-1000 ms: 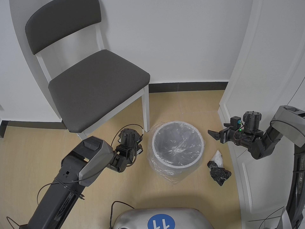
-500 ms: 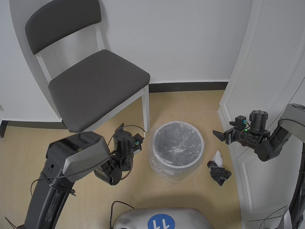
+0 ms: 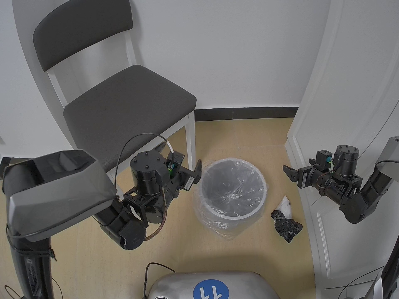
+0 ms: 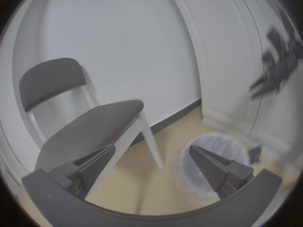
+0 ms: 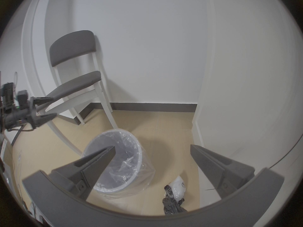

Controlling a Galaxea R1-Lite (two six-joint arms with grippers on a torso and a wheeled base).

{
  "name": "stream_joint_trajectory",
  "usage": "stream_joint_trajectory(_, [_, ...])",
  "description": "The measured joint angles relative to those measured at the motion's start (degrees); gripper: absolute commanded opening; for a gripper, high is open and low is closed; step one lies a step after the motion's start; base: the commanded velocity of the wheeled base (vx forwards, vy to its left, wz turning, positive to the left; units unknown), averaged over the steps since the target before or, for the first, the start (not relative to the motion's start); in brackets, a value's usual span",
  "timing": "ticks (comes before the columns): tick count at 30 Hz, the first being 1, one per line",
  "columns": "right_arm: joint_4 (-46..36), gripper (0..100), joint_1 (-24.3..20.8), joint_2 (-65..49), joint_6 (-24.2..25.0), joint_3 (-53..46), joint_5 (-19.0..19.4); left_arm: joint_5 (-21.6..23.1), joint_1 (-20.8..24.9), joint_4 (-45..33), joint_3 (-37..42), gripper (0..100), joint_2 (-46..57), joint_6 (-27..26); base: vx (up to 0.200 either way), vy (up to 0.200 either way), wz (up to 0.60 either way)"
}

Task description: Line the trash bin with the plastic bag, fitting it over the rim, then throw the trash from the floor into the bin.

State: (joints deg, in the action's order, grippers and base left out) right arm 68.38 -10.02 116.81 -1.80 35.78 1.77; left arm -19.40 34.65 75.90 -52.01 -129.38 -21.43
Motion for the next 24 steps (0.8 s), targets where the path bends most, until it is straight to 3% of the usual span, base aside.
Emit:
stream_joint_trajectory(3, [-2.61, 100, -1.99, -0.57, 2.07, 0.93, -3.21, 0.11, 1.93, 2.33, 2.8, 100, 4.41, 7.34, 0.0, 0.0, 0.0])
stream_joint_trajectory(6, [-9.67, 100, -4.41, -0.79, 5.13, 3.3, -5.22, 0.02, 3.45, 7.41, 6.52, 100, 9.03, 11.18, 0.0, 0.0, 0.0])
stream_joint_trajectory(12, [-26.42, 100, -7.64, -0.44, 12.07, 11.46, -6.94, -0.11, 3.72, 10.35, 14.12, 100, 16.4, 12.95, 0.0, 0.0, 0.0])
stream_joint_trajectory(24, [-59.89, 100, -11.62, 7.63, 30.35, 39.63, -13.58, -0.23, 1.05, 11.72, 25.6, 100, 29.4, 15.49, 0.0, 0.0, 0.0])
